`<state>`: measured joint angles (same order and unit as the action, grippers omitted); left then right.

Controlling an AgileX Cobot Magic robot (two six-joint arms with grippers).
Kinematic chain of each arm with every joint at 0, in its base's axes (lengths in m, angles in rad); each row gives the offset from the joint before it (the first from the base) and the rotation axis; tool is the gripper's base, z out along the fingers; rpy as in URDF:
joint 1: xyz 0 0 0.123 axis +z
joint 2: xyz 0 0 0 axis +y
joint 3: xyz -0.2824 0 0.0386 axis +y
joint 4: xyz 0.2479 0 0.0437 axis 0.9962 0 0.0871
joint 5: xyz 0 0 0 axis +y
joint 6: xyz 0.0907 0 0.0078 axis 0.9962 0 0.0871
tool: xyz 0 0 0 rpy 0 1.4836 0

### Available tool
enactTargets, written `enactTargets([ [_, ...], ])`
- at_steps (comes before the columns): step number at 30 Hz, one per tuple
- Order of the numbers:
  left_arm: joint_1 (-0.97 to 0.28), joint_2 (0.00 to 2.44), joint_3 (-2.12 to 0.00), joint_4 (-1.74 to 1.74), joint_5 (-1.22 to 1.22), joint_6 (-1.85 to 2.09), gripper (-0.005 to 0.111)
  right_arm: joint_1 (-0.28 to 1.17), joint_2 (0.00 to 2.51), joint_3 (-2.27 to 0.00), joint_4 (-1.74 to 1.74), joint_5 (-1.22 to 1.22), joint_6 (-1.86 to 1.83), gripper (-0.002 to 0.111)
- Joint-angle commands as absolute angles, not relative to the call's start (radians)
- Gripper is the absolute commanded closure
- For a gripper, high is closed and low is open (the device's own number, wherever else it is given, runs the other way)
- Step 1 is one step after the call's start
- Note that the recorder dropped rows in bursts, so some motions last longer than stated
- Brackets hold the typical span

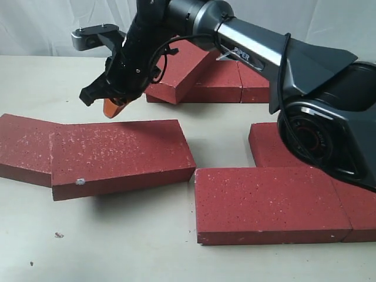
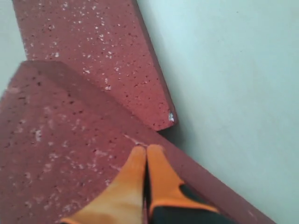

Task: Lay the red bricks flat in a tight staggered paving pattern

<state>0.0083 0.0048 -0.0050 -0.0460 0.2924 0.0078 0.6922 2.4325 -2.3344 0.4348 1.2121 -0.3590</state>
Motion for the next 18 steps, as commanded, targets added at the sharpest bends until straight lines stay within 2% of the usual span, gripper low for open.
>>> enactTargets([
  [1,0.007,0.0,0.0,-0.043,0.288,0.008,0.107,0.688,2.377,-2.339,0.485,1.221,-0.392,0.109],
  [7,0.007,0.0,0.0,-0.043,0.288,0.008,0.107,0.716,2.363,-2.339,0.605,1.221,-0.392,0.109],
  [18,0.007,0.0,0.0,-0.043,0.29,0.008,0.107,0.892,2.372,-2.339,0.586,1.221,-0.392,0.109],
])
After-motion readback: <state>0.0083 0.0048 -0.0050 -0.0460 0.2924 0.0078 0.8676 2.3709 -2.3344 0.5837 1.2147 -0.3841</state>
